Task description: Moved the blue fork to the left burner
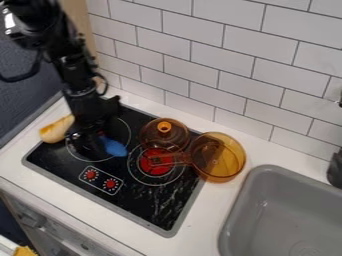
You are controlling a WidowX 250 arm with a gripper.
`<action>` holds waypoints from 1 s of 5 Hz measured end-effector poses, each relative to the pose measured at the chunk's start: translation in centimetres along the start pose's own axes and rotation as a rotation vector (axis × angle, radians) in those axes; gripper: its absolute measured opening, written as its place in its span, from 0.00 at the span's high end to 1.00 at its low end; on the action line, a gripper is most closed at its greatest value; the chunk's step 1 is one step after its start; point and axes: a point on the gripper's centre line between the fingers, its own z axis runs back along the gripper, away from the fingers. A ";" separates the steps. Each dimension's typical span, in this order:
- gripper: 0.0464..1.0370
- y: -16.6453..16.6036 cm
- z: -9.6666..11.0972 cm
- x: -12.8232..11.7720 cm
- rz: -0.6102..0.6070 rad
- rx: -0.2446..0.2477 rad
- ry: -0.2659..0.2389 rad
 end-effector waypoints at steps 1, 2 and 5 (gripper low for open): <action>0.62 -0.5 0.4 0.8 0.010 -0.009 -0.017; 0.62 -0.7 0.5 1.0 0.008 -0.013 -0.033; 0.55 0.5 -1.4 -2.7 -0.094 0.026 -0.045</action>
